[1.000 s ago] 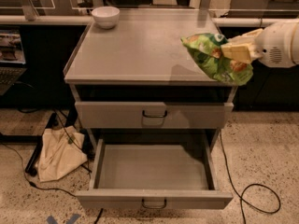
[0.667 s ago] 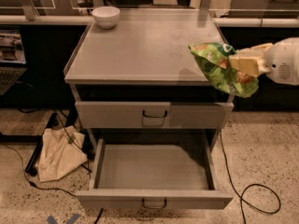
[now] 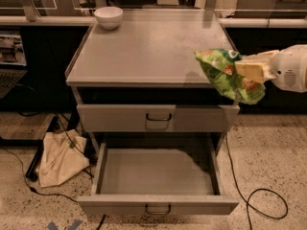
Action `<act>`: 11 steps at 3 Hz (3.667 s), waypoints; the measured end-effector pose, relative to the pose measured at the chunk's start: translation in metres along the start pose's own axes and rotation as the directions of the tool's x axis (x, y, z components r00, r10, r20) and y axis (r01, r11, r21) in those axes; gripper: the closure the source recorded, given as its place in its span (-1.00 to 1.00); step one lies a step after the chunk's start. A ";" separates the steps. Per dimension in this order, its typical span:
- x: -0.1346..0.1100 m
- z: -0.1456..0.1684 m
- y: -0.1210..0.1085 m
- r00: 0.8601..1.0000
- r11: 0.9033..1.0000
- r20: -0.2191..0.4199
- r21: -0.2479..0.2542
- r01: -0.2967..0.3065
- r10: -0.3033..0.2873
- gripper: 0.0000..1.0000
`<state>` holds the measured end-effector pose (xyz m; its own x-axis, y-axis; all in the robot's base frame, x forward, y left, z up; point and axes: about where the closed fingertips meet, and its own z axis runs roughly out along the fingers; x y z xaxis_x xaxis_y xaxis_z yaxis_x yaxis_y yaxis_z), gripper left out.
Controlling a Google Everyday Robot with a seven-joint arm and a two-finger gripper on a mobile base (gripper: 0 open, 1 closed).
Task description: Place green rice chip bag into middle drawer
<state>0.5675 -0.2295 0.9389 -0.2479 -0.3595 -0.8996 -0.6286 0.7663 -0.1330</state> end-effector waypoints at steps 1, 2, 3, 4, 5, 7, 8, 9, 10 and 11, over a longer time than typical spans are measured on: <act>0.050 0.006 0.019 0.993 0.992 -0.020 0.053 -0.112 0.113 1.00; 0.087 0.010 0.035 0.987 0.985 -0.030 0.067 -0.158 0.161 1.00; 0.130 0.024 0.045 0.977 0.978 -0.065 0.070 -0.196 0.201 1.00; 0.169 0.039 0.048 0.963 0.967 -0.103 0.069 -0.244 0.250 1.00; 0.204 0.046 0.047 0.943 0.952 -0.137 0.088 -0.293 0.303 1.00; 0.220 0.052 0.051 0.934 0.939 -0.122 0.117 -0.322 0.336 1.00; 0.259 0.064 0.056 0.911 0.913 -0.118 0.164 -0.374 0.395 1.00; 0.306 0.072 0.061 0.875 0.878 -0.141 0.208 -0.431 0.463 1.00; 0.350 0.083 0.060 0.835 0.841 -0.159 0.245 -0.483 0.527 1.00; 0.388 0.107 0.060 0.804 0.824 -0.201 0.245 -0.511 0.559 1.00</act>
Offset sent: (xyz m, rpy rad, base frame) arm -0.0574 -0.0030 -0.1328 0.1115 0.1258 -0.1773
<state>0.5126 -0.2662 0.5369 -0.6993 0.0322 -0.7141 -0.2100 0.9456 0.2483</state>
